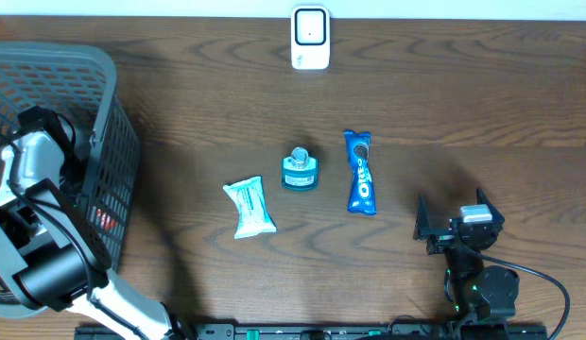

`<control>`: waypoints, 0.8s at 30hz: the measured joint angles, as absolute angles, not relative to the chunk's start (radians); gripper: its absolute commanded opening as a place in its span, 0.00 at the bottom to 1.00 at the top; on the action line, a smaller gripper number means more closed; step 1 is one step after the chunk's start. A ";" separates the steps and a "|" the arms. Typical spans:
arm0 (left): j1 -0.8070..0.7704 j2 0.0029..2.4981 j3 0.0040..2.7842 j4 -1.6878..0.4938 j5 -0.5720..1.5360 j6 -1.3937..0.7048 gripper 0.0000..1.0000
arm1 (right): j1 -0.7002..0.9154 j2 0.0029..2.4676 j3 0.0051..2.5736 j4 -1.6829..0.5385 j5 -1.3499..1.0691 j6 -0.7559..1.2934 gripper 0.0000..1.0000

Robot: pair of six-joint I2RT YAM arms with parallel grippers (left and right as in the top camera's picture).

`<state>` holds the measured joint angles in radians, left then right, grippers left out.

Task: Scan the item barcode
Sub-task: 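Reach the left gripper into the basket and grasp the red Nescafe stick, then lift the Nescafe stick out and carry it toward the scanner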

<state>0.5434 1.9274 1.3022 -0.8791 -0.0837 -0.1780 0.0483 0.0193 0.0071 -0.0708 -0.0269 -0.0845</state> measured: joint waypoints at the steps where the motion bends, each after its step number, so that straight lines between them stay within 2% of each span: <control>1: 0.543 1.929 1.302 -0.889 -0.098 -0.178 0.07 | 0.048 0.019 0.007 -0.070 -0.027 -0.084 0.99; 12: 0.550 1.853 1.304 -0.993 -0.175 -0.187 0.07 | 0.048 0.019 0.007 -0.070 -0.027 -0.084 0.99; 24: 0.550 1.374 1.470 -1.086 -0.150 -0.190 0.07 | 0.048 0.019 0.007 -0.070 -0.027 -0.084 0.99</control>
<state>0.5495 1.3739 1.4700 -1.0859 -0.1505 -0.1902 0.0483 0.0193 0.0071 -0.0704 -0.0269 -0.0845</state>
